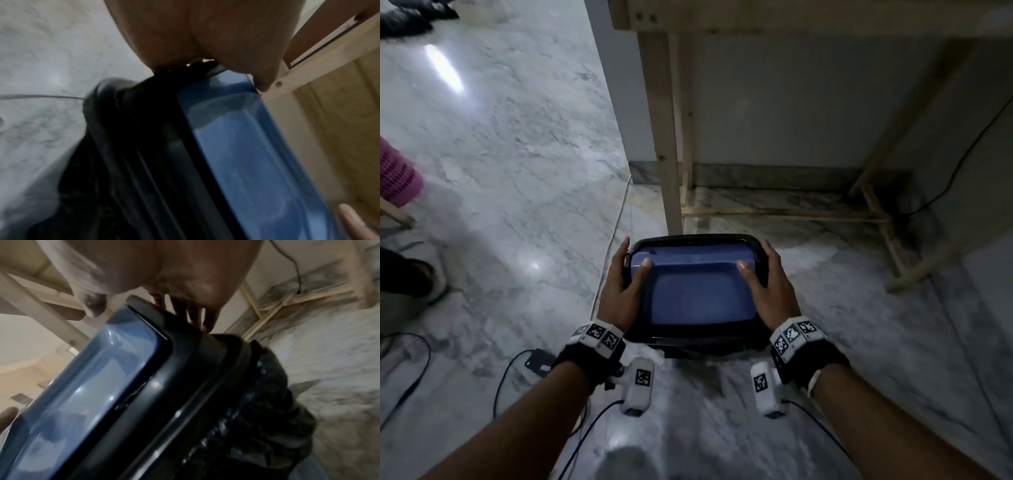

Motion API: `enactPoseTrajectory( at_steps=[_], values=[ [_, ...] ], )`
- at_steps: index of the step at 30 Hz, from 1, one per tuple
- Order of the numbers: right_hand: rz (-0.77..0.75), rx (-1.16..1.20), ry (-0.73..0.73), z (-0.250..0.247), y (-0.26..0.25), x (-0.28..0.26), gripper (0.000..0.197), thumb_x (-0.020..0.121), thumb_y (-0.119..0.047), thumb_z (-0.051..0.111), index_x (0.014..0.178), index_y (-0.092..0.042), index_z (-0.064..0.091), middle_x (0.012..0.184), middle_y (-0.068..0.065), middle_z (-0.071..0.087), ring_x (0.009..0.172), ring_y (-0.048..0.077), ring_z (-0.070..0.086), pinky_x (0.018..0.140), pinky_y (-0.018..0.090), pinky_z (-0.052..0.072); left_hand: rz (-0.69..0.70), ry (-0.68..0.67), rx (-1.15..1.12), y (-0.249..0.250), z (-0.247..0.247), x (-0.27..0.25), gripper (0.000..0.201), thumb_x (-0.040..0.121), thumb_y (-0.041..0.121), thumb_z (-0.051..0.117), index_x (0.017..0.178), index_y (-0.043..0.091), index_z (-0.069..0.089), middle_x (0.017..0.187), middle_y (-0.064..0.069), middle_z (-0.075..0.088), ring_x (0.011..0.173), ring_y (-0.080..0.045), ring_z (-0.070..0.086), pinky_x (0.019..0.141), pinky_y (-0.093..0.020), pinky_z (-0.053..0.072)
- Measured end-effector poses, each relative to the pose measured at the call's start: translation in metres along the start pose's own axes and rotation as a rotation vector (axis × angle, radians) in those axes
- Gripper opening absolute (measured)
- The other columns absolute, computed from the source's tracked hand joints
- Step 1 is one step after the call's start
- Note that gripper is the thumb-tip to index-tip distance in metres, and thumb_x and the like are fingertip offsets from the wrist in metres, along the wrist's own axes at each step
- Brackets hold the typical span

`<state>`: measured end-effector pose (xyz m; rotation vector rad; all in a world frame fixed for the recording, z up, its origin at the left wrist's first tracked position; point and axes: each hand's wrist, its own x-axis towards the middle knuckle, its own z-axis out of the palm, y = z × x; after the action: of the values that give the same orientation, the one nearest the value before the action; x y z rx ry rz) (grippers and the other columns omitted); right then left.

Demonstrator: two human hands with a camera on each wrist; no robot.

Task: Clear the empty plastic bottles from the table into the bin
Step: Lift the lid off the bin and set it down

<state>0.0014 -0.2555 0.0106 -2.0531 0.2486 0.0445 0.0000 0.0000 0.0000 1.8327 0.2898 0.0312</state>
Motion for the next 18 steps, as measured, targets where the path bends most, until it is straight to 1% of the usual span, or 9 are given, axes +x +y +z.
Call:
enactPoseTrajectory(
  at_steps=[1, 3, 4, 6, 8, 10, 12, 15, 18],
  values=[
    [-0.017, 0.022, 0.014, 0.005, 0.006, 0.0, 0.08, 0.082, -0.071, 0.049, 0.15, -0.037, 0.023, 0.156, -0.004, 0.038, 0.141, 0.019, 0.038, 0.113, 0.045, 0.035, 0.033, 0.026, -0.033, -0.006, 0.002, 0.0, 0.067, 0.09, 0.058, 0.056, 0.151, 0.043, 0.034, 0.153, 0.01, 0.045, 0.136, -0.011, 0.048, 0.11, -0.035, 0.044],
    [-0.027, 0.03, 0.055, 0.014, 0.016, 0.002, 0.081, 0.078, -0.079, 0.043, 0.148, -0.041, 0.025, 0.152, -0.004, 0.043, 0.138, 0.02, 0.043, 0.111, 0.046, 0.038, 0.06, 0.07, -0.02, -0.012, 0.005, 0.0, 0.057, 0.095, 0.051, 0.055, 0.149, 0.041, 0.039, 0.147, 0.015, 0.047, 0.13, -0.007, 0.049, 0.101, -0.024, 0.045],
    [-0.035, 0.04, 0.071, 0.017, 0.02, 0.001, 0.079, 0.079, -0.078, 0.042, 0.147, -0.041, 0.026, 0.15, -0.004, 0.045, 0.137, 0.02, 0.044, 0.111, 0.046, 0.038, 0.065, 0.081, -0.024, -0.013, 0.006, -0.002, 0.054, 0.097, 0.05, 0.054, 0.148, 0.041, 0.041, 0.143, 0.016, 0.047, 0.127, -0.006, 0.049, 0.095, -0.018, 0.044],
    [-0.07, 0.041, 0.114, 0.021, 0.022, -0.001, 0.073, 0.085, -0.07, 0.044, 0.148, -0.036, 0.028, 0.149, -0.001, 0.048, 0.136, 0.022, 0.046, 0.111, 0.044, 0.039, 0.076, 0.1, -0.02, -0.011, 0.007, -0.005, 0.05, 0.096, 0.053, 0.052, 0.145, 0.044, 0.043, 0.137, 0.015, 0.05, 0.121, -0.009, 0.052, 0.089, -0.02, 0.042],
    [-0.121, 0.039, 0.152, 0.017, 0.017, -0.003, 0.068, 0.09, -0.061, 0.046, 0.15, -0.032, 0.029, 0.148, 0.001, 0.049, 0.135, 0.022, 0.047, 0.109, 0.036, 0.038, 0.085, 0.121, -0.016, -0.005, 0.006, -0.007, 0.05, 0.094, 0.058, 0.052, 0.142, 0.049, 0.044, 0.133, 0.014, 0.052, 0.118, -0.012, 0.053, 0.095, -0.03, 0.044],
    [-0.162, 0.04, 0.183, 0.006, 0.007, -0.007, 0.066, 0.093, -0.056, 0.047, 0.151, -0.03, 0.028, 0.149, -0.001, 0.048, 0.135, 0.021, 0.046, 0.103, 0.024, 0.035, 0.12, 0.132, -0.028, 0.009, 0.008, -0.009, 0.049, 0.092, 0.061, 0.052, 0.14, 0.052, 0.044, 0.138, 0.013, 0.054, 0.124, -0.013, 0.054, 0.104, -0.037, 0.045],
    [-0.187, 0.043, 0.22, -0.015, -0.004, -0.01, 0.066, 0.093, -0.053, 0.047, 0.151, -0.029, 0.028, 0.15, -0.003, 0.046, 0.136, 0.018, 0.044, 0.097, 0.017, 0.031, 0.173, 0.126, -0.047, 0.03, 0.014, -0.012, 0.048, 0.093, 0.059, 0.053, 0.14, 0.051, 0.045, 0.142, 0.013, 0.054, 0.128, -0.011, 0.052, 0.107, -0.036, 0.043],
    [-0.211, 0.046, 0.313, -0.058, -0.013, -0.015, 0.065, 0.093, -0.052, 0.048, 0.15, -0.029, 0.03, 0.15, -0.006, 0.046, 0.136, 0.013, 0.043, 0.096, 0.014, 0.028, 0.233, 0.056, -0.09, 0.067, 0.038, -0.017, 0.049, 0.097, 0.051, 0.052, 0.144, 0.045, 0.044, 0.139, 0.018, 0.05, 0.129, -0.006, 0.048, 0.102, -0.027, 0.039],
    [-0.222, 0.071, 0.439, -0.106, -0.001, -0.021, 0.063, 0.093, -0.051, 0.048, 0.15, -0.029, 0.032, 0.15, -0.009, 0.044, 0.133, 0.006, 0.041, 0.102, 0.017, 0.03, 0.31, -0.031, -0.097, 0.095, 0.083, -0.016, 0.049, 0.096, 0.051, 0.053, 0.143, 0.041, 0.045, 0.139, 0.017, 0.051, 0.128, -0.005, 0.048, 0.104, -0.029, 0.039]
  ],
)
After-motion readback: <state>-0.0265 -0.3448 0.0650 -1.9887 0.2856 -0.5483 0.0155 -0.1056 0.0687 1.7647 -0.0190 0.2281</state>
